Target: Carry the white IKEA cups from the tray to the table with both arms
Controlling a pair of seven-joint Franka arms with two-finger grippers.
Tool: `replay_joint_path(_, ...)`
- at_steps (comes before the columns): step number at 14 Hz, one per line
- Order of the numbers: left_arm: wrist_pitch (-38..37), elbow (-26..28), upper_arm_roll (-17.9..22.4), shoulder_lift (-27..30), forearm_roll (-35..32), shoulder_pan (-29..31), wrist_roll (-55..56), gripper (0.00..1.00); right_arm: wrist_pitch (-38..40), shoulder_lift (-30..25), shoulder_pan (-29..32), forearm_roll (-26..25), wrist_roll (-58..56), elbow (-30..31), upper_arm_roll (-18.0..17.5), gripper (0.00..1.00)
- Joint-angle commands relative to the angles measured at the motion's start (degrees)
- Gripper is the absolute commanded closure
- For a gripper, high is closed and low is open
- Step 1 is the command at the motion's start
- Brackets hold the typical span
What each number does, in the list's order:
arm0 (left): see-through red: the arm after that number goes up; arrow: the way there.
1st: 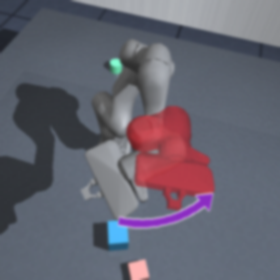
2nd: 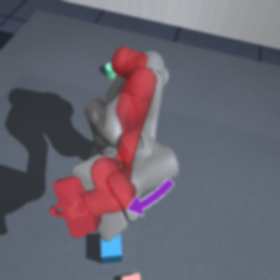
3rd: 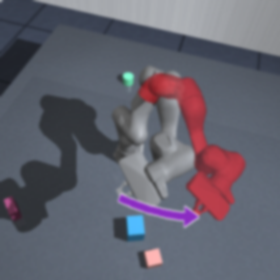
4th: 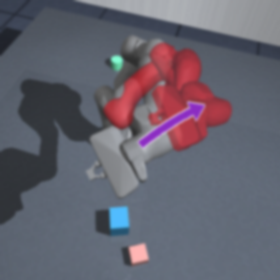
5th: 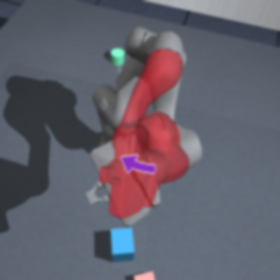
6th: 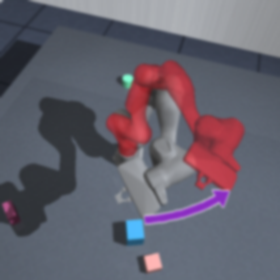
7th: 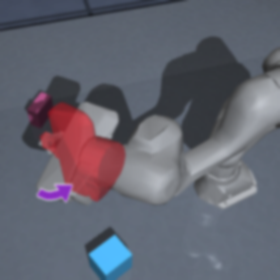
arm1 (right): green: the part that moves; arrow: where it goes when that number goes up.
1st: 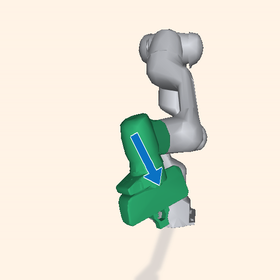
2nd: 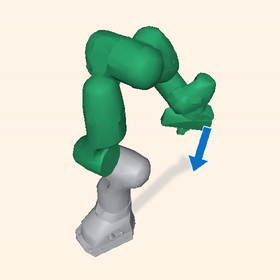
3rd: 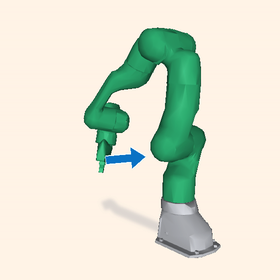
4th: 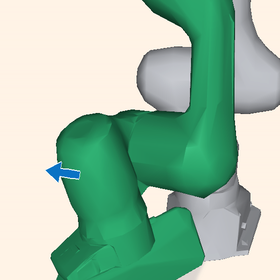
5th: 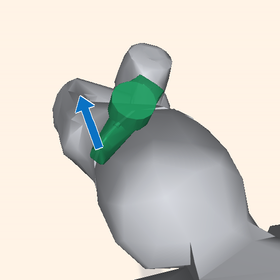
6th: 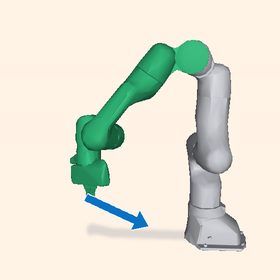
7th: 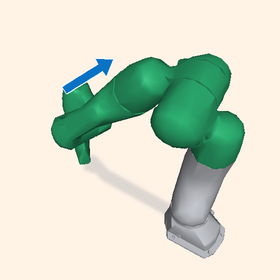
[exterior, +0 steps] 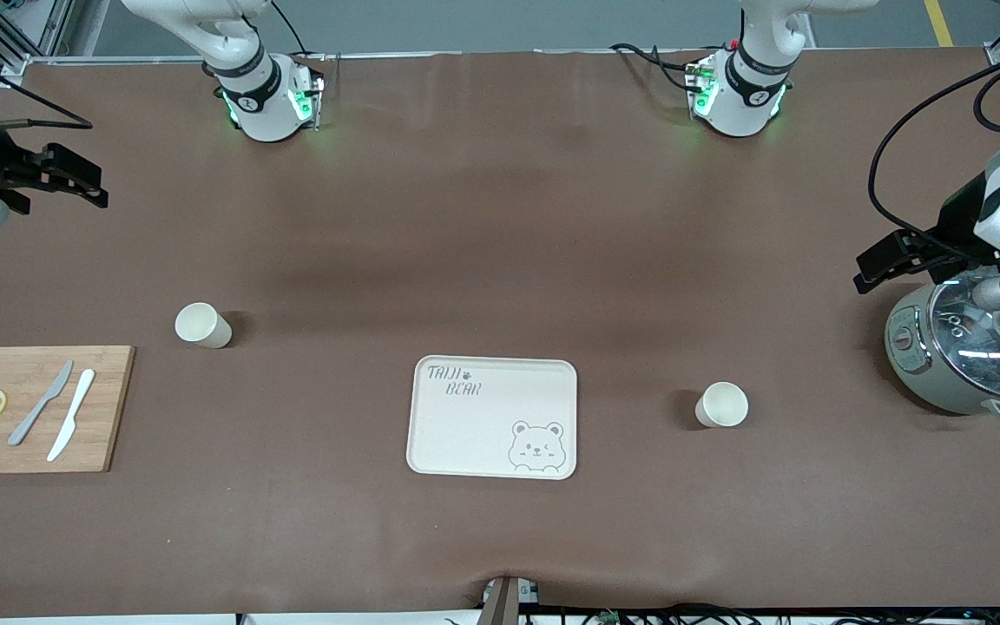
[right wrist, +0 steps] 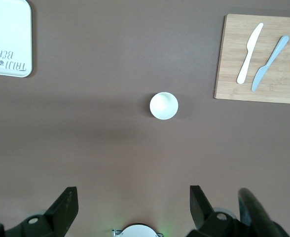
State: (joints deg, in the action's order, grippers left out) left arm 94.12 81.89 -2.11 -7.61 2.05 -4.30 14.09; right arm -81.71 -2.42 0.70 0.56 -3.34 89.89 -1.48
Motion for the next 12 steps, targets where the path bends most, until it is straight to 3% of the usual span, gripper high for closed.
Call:
replay_joint_path(1, -0.6, 0.47, -1.49, 0.76, 1.37, 1.67, -0.99, 0.0, -0.91, -2.15, 1.41, 1.28, 0.62, 2.31, -0.37, 0.0)
replay_joint_path(12, -1.39, 0.2, -1.49, 0.4, 0.76, 2.28, -1.26, 0.0, -1.35, -1.89, 0.97, 0.76, 3.16, 2.05, -0.81, 0.0)
